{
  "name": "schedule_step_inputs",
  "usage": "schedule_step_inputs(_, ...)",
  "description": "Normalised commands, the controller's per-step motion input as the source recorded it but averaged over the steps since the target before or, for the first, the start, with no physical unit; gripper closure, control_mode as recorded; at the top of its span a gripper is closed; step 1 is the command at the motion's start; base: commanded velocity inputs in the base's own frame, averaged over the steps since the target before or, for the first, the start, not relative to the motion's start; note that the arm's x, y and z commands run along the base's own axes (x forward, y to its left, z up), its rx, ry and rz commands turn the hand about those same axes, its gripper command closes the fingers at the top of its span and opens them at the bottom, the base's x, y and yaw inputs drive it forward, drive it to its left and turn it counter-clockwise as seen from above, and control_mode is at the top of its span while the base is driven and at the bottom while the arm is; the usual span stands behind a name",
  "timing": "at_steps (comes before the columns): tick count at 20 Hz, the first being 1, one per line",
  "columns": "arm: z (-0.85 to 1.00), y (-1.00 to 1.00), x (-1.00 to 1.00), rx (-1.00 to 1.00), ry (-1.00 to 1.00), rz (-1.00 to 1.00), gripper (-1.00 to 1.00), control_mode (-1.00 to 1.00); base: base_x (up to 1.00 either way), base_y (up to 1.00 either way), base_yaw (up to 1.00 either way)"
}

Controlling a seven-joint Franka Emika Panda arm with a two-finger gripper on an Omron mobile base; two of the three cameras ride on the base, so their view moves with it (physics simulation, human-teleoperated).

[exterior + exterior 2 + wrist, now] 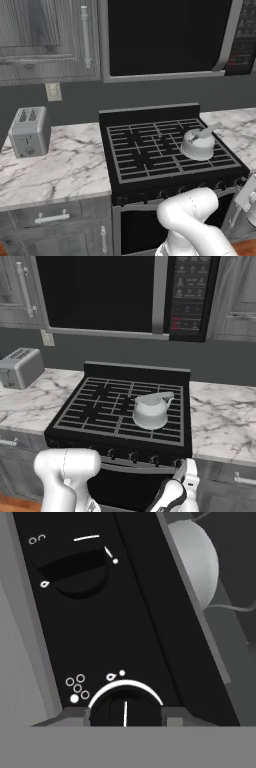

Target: The kettle is done boiling. Turn off the stove, then wait for 300 timesteps before moving the kettle to the dining table.

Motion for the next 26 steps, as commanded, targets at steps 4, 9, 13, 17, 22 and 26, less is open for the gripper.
schedule_step_inputs(4,-0.03,-0.02,-0.08,0.09,0.02,-0.07,1.00,-1.00,0.00,0.00,0.00)
schedule_step_inputs(9,-0.05,-0.04,-0.03,0.15,0.04,-0.06,1.00,-1.00,0.00,0.00,0.00)
schedule_step_inputs(13,-0.01,0.00,0.00,0.17,0.03,-0.07,1.00,-1.00,0.00,0.00,0.00)
schedule_step_inputs(17,0.00,0.00,0.00,0.17,0.00,-0.06,1.00,-1.00,0.00,0.00,0.00)
schedule_step_inputs(22,0.00,0.00,-0.05,0.19,0.00,-0.04,1.00,-1.00,0.00,0.00,0.00)
schedule_step_inputs(26,0.00,-0.03,-0.10,0.21,0.00,-0.04,1.00,-1.00,0.00,0.00,0.00)
